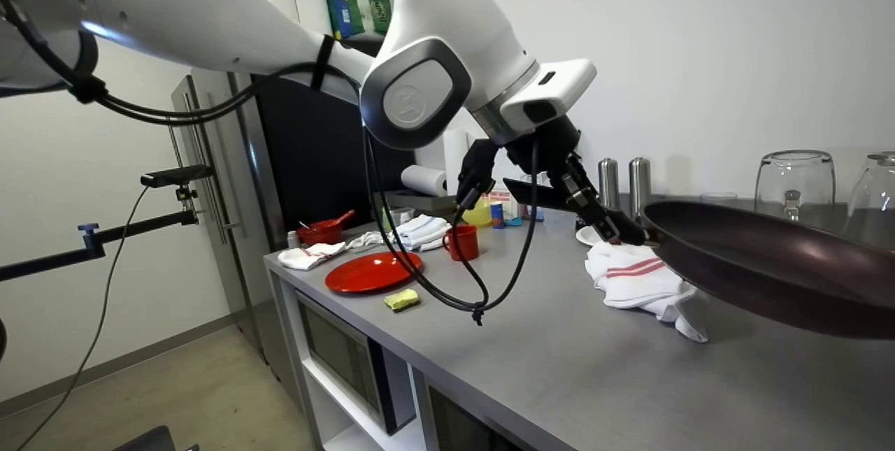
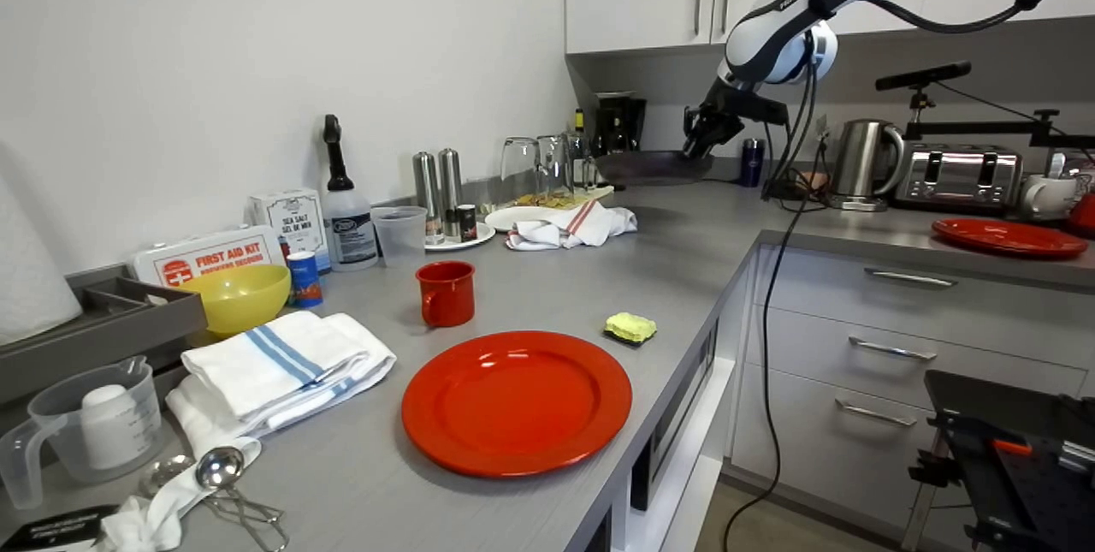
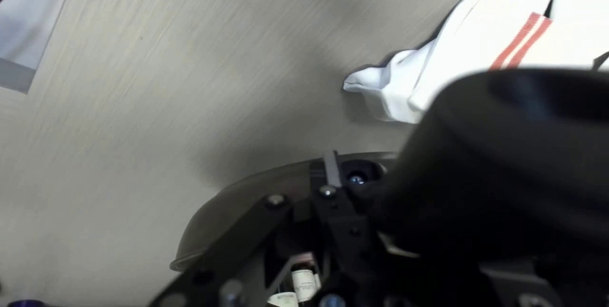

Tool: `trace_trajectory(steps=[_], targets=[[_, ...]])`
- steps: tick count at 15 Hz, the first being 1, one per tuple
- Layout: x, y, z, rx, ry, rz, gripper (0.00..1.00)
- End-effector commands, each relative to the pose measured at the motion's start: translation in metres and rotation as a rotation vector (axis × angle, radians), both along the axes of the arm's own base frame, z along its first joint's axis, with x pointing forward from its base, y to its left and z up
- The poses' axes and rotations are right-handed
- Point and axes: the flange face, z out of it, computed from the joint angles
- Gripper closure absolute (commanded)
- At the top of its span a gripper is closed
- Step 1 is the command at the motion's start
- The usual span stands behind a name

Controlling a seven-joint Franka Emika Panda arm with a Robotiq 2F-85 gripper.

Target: Move the pan to the left

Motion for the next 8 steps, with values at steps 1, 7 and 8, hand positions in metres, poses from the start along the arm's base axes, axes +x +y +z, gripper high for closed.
trace_trajectory(steps=[1, 7, 8], targets=[[-0.016, 0.028, 0.052, -0.081, -0.077, 0.137, 0.9], [-0.023, 0.063, 0.064, -0.119, -0.087, 0.364, 0.9], [-0.024, 0.068, 0.065, -0.116, -0.098, 0.398, 0.9]])
